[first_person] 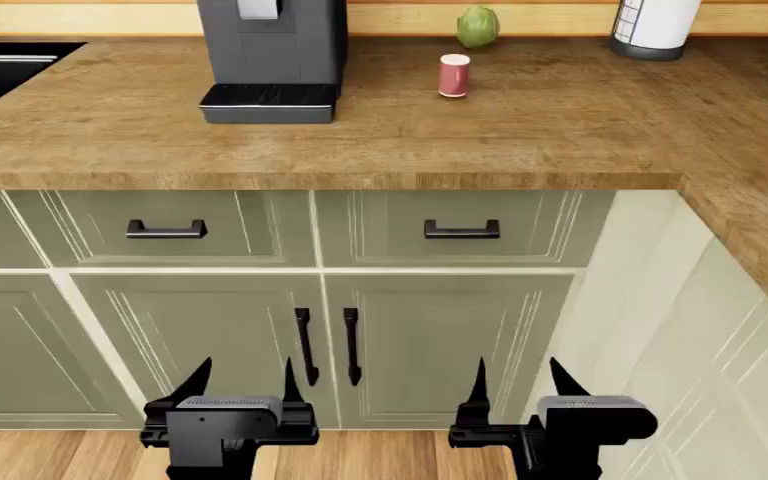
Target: A wet mug is on the counter and needs to be dried. Pick it up and place it upside down in the open cabinet.
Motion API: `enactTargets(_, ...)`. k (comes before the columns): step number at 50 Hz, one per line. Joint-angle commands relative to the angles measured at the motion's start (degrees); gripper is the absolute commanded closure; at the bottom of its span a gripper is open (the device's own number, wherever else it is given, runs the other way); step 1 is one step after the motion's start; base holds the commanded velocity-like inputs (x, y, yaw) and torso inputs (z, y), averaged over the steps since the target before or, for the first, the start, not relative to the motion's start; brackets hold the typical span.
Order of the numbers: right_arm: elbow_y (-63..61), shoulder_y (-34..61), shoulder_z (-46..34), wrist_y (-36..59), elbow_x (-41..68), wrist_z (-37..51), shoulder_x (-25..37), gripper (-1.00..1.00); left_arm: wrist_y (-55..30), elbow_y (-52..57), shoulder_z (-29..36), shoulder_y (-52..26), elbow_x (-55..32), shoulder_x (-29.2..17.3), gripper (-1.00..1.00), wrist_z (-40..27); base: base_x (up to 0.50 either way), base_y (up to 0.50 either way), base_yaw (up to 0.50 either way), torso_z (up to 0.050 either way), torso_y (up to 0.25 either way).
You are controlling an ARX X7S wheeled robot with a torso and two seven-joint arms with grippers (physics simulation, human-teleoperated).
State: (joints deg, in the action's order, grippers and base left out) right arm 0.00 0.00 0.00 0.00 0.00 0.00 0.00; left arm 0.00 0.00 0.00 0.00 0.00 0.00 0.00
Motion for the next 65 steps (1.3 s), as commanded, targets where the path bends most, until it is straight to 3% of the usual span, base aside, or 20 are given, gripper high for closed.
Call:
enactTargets(1,-0.05,-0.16,-1.08,-0.25,0.97,1.19,0.86,-1.0,0.08,0.03,1.1,0.04,-0.89,-0.96,-1.0,-0.89,0.0,0.0,0.0,0.0,0.0)
enactTargets(9,-2.2,-0.72,-2.28,1.86,2.87,3.93,2.18,-1.0,-2.2,3.68,2.66,1.15,-1.37,-2.79,-1.0,-2.9,0.0,0.0,0.0,0.0,0.0)
enactTargets(18,-23.0,-3.2,-3.41,18.9,5.63,4.36,4.97,-1.0,-17.58,25.07,2.22,4.81,-4.5,-4.92,-1.0,-3.93,0.0,0.0,0.0,0.039,0.0)
enactTargets(29,-40.56,0.67,-3.28,37.81,7.9,5.69,7.7,-1.0,-39.43,46.39,-0.19,1.08,-9.62,-7.07,-1.0,-5.6,0.0,0.0,0.0,0.05,0.0)
enactTargets(35,-44.19,0.46,-3.19,39.16,8.62,5.91,8.34,-1.0,-41.61,49.7,-0.05,1.47,-10.35,-7.57,-1.0,-6.21,0.09,0.0,0.0,0.05,0.0)
enactTargets(65,-48.44,-2.75,-3.24,36.85,9.9,7.39,9.87,-1.0,-40.46,54.12,-0.81,4.34,-12.57,-8.64,-1.0,-8.35,0.5,0.0,0.0,0.05,0.0)
